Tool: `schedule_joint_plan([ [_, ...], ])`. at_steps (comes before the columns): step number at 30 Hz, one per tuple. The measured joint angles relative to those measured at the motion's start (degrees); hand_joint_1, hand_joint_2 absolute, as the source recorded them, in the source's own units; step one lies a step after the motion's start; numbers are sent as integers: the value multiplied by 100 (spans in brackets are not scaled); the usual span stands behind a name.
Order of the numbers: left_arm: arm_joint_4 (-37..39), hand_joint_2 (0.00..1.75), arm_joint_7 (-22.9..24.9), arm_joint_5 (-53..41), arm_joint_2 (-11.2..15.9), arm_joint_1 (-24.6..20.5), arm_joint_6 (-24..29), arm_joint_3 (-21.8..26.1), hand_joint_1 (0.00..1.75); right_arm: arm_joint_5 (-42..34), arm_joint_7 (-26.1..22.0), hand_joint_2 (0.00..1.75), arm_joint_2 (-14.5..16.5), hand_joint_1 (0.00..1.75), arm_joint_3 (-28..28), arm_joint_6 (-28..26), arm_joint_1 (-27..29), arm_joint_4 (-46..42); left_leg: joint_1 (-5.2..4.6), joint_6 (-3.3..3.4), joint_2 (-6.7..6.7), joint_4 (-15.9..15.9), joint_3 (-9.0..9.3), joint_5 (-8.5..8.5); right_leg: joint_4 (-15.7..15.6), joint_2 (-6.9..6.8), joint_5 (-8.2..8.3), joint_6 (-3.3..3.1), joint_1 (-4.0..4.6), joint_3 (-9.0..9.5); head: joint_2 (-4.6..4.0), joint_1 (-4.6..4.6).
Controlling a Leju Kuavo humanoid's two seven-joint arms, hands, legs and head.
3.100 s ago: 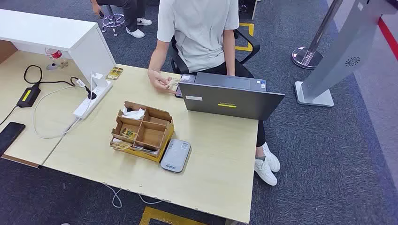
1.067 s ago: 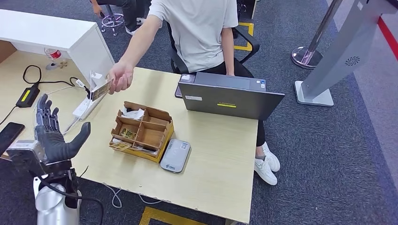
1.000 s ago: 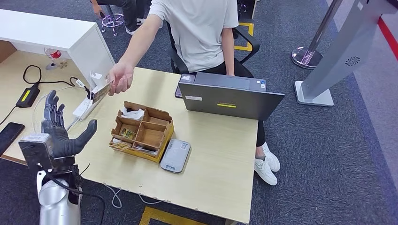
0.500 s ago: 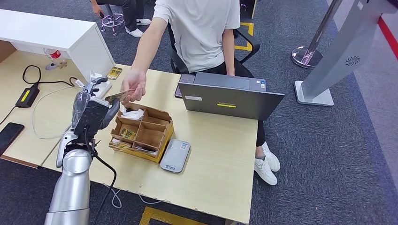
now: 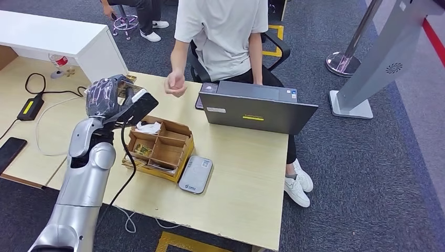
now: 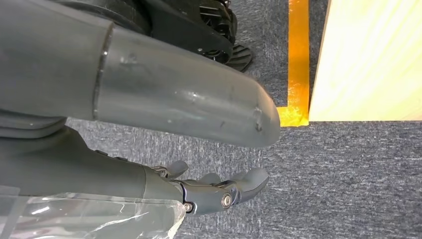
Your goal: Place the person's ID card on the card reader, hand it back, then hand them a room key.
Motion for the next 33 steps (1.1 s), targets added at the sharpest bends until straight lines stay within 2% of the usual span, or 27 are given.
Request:
schedule_joint_plan([
  [5, 357, 175, 350, -867, 177, -373, 169, -320, 175, 191, 22, 0, 65, 0, 67, 13, -34, 2, 1, 0, 3, 0, -1, 1, 1, 1, 1, 0, 1, -1, 0, 1],
  [8, 361, 175, 462, -1407, 200, -397, 363, -514, 175, 318, 17, 0, 116, 0, 80, 15, -32, 4, 0, 0, 5, 0, 0, 1, 2, 1, 1, 0, 1, 0, 0, -1],
  [17, -339, 175, 385, -2371, 34, 241, 662, -1683, 175, 541, -78, 0, 226, 0, 78, 15, -12, 9, -4, 2, 3, 1, -3, -1, -2, 0, 0, 1, -4, -1, 0, 1],
  [24, -608, 175, 391, -2557, -83, 689, 704, -2762, 175, 688, -162, 0, 326, 0, 58, 1, -8, 8, -5, 3, 2, 1, -3, -1, -2, -1, 2, 3, -3, 0, 0, 1],
  [33, -192, 175, 516, -2570, -197, 884, 743, -2994, 175, 810, -250, 0, 564, 0, 27, -88, -13, 9, -1, 0, 3, 0, -2, 0, 1, -1, 2, 2, 2, -1, 0, 0],
])
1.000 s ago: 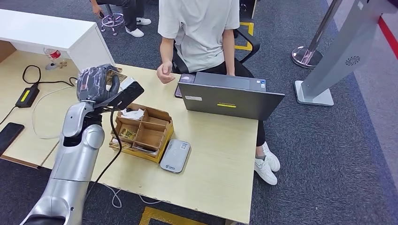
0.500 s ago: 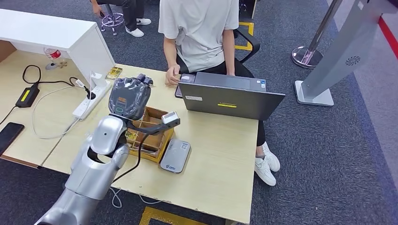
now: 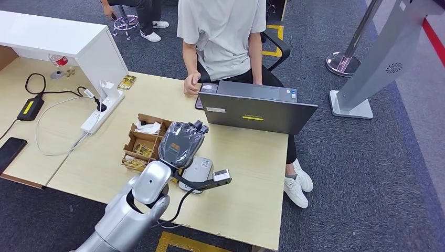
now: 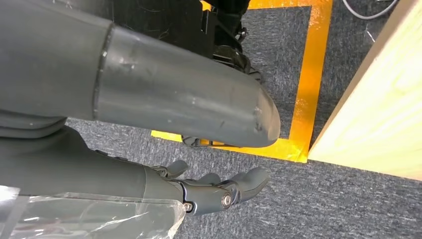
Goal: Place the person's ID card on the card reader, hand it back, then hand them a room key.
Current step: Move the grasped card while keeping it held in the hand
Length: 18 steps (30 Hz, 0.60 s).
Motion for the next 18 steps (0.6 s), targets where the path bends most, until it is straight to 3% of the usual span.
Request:
schedule_joint_plan([
  [18, 1476, 175, 229, 0, -93, 324, 42, -9, 175, 147, 119, 0, -2, 0, -122, 278, 33, 0, -1, 1, 0, 0, -1, -1, -1, 0, 0, 1, -3, 0, 0, 0],
])
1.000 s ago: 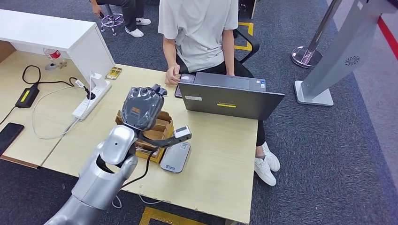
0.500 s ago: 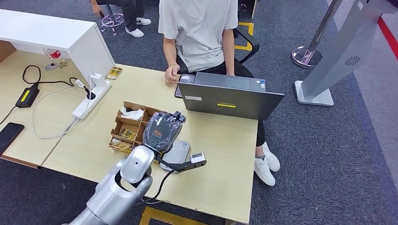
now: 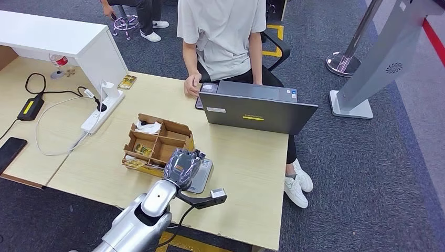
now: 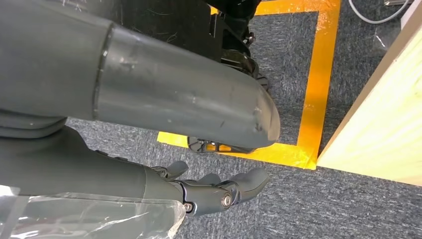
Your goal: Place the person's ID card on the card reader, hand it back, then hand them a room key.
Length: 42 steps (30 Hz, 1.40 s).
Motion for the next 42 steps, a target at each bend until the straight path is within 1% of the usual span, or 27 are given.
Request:
schedule_joint_plan([
  [5, 256, 175, 65, -1, 8, 70, 97, -61, 175, 49, -1, 0, 4, 0, -4, 0, 4, -1, 0, 0, -1, 0, 0, 0, 0, -2, 0, 0, 0, 1, 0, 1],
  [8, 337, 175, 143, -2, 25, 78, 315, -111, 175, 52, -45, 0, 40, 0, -21, -12, 5, -2, 1, 0, -3, 0, 0, 0, 0, -4, 0, 0, 0, 2, 0, 1],
  [11, 282, 175, 404, -2, 120, 75, 622, -193, 175, 53, -131, 0, 108, 0, -62, -72, 15, -1, 1, 0, -2, 0, 1, 1, 1, -3, 0, 0, 1, 1, 0, 1],
  [15, -131, 175, 857, -2, 389, -10, 979, -341, 175, 78, -212, 0, 171, 0, -116, -147, 35, 3, 4, -1, -3, 0, 0, 5, 3, -4, 0, -1, 3, 0, 0, 1],
  [17, -474, 175, 1069, -2, 610, -162, 1191, -363, 175, 120, -244, 0, 210, 0, -133, -198, 47, 7, 7, -3, -3, 0, 0, 6, 5, -2, 1, -1, 5, 0, 0, 1],
  [19, -801, 175, 1113, -2, 849, -403, 1382, -347, 175, 166, -255, 0, 250, 0, -140, -234, 55, 9, 7, -6, -4, 0, 0, 8, 8, -3, 1, -2, 5, 1, 0, 1],
  [20, -941, 175, 1057, -2, 957, -526, 1443, -298, 175, 183, -256, 0, 267, 0, -140, -250, 55, 10, 7, -8, -5, 0, 0, 9, 10, -4, 1, -2, 5, 1, 0, 1],
  [22, -1145, 175, 788, -2, 1109, -755, 1464, -82, 175, 192, -257, 0, 292, 0, -143, -272, 53, 13, 8, -10, -6, -1, 0, 12, 13, -6, 1, -2, 5, 0, 0, 0],
  [25, -1248, 175, 464, 0, 1227, -1089, 1232, 415, 175, 178, -256, 0, 297, 0, -168, -239, 39, 13, 8, -11, -4, -1, 1, 16, 15, -5, 3, -5, 5, -1, 0, 2],
  [28, -1175, 175, 426, 0, 1348, -1439, 1004, 800, 175, 208, -242, 0, 296, 0, -193, -174, 27, 13, 7, -12, 0, -1, 1, 17, 15, -2, 6, -7, 5, -3, 0, 1],
  [31, -1022, 175, 388, 0, 1417, -1716, 927, 1076, 175, 244, -233, 0, 295, 0, -195, -149, 9, 13, 7, -12, -2, -1, 1, 17, 15, -4, 6, -7, 4, -3, 0, 1],
  [35, -891, 175, 349, -1, 1434, -1834, 874, 1234, 0, 260, -233, 0, 295, 0, -195, -149, 3, 13, 6, -12, -4, -1, 0, 17, 15, -5, 6, -6, 4, -2, 0, 0],
  [39, -826, 175, 312, -1, 1410, -1836, 835, 1290, 0, 268, -233, 0, 295, 0, -195, -149, 3, 13, 5, -12, -3, -1, -1, 16, 14, -3, 6, -6, 3, -3, 0, 1],
  [42, -838, 175, 182, -1, 1335, -1804, 896, 1401, 0, 277, -233, 0, 295, 0, -197, -150, 3, 13, 4, -12, -3, -1, -1, 16, 14, -4, 6, -6, 3, -3, 0, 1],
])
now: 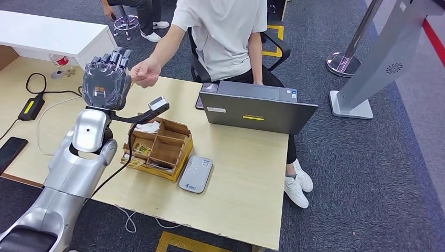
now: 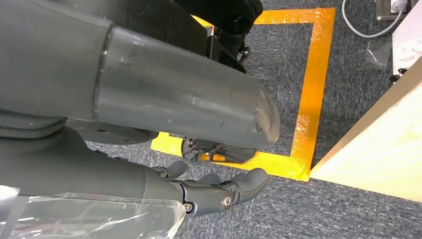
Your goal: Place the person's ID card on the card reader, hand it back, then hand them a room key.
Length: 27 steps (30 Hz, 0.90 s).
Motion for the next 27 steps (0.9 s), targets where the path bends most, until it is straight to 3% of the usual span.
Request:
schedule_joint_plan([
  [7, -618, 175, -525, 98, -310, 517, 140, 207, 0, -70, -8, 0, 1, 0, -77, -54, 7, 0, -2, 1, 2, 0, 1, -1, -1, 2, 0, 0, -1, 0, 0, 0],
  [15, -2319, 175, -1044, 132, -599, 2223, 32, -133, 0, -326, -174, 0, 2, 0, -355, -63, 105, 2, -4, 6, 17, -1, 0, -18, -9, 16, -8, 5, -4, -5, 0, 11],
  [18, -2650, 175, -1064, 103, -554, 2854, -192, -388, 0, -380, -233, 0, 1, 0, -489, -46, 142, 2, -4, 5, 18, -2, 1, -23, -10, 17, -10, 5, -3, -5, 0, 8],
  [21, -2696, 175, -1024, 285, -422, 3293, -739, -503, 0, -370, -204, 0, -33, 0, -592, 78, 170, -6, -3, 5, 17, -2, 1, -23, -10, 16, -11, 5, -2, -5, 0, 7],
  [27, -2282, 175, -809, 720, -54, 3534, -1502, -496, 0, -242, -113, 0, -132, 0, -715, 179, 208, -35, 1, 3, 13, -4, 1, -19, -8, 7, -10, 3, 1, -2, 0, 6],
])
